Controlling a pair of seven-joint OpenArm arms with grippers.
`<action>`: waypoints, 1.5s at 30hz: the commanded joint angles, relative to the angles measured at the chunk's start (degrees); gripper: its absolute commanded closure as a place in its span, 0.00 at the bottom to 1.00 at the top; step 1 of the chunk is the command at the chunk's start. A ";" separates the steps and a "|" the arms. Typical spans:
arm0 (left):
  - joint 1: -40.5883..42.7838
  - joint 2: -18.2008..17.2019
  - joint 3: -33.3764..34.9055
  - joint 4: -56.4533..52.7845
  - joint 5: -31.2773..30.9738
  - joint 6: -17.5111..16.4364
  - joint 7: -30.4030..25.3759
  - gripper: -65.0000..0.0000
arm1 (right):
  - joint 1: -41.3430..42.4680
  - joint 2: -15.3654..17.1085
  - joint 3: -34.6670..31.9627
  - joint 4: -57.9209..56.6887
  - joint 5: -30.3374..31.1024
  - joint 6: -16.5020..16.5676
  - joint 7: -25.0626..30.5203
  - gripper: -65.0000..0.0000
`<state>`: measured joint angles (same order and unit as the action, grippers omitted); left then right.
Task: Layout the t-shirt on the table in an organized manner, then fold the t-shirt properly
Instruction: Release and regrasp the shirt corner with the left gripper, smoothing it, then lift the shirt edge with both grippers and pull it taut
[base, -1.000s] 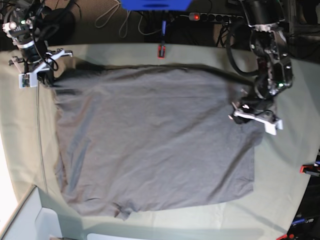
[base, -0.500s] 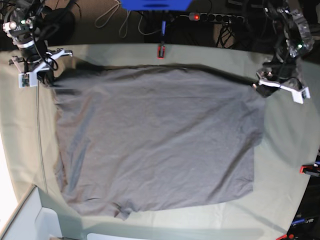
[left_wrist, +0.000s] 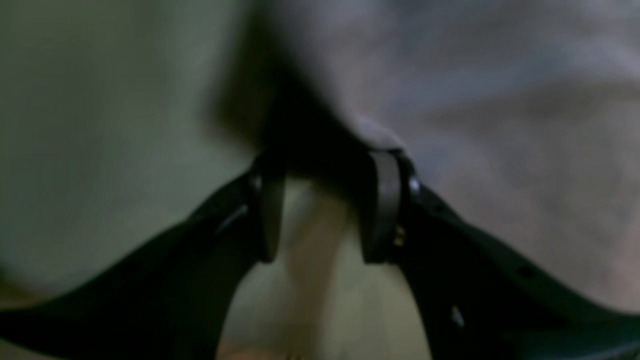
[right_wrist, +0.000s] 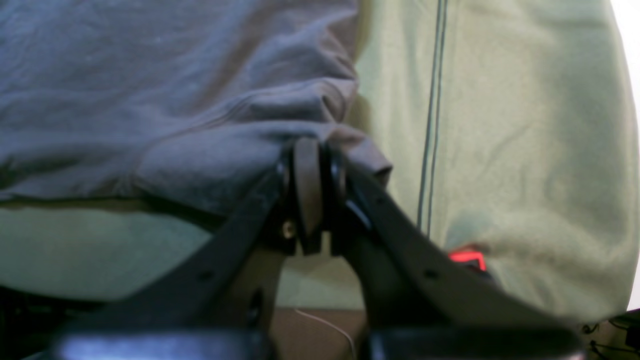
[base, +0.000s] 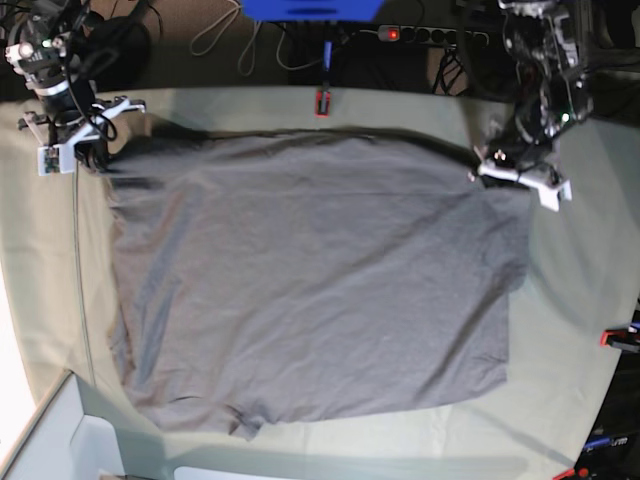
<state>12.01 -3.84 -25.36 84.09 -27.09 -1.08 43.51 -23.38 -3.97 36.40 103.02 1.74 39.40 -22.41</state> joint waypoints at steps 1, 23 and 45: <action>-0.54 -0.52 0.44 0.78 -0.21 -0.02 -0.30 0.63 | -0.05 0.41 0.21 0.85 0.68 0.60 1.54 1.00; -0.71 0.63 -5.98 4.56 -0.21 -0.02 -0.47 0.63 | -0.05 0.49 0.21 0.85 0.68 0.60 1.54 1.00; -7.04 -0.34 -6.59 -6.42 0.23 -0.02 -0.65 0.68 | 0.04 0.67 0.21 0.85 0.68 0.60 1.54 1.00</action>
<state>5.67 -3.68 -31.88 77.01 -26.79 -1.06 43.22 -23.38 -3.79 36.45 103.00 1.76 39.40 -22.44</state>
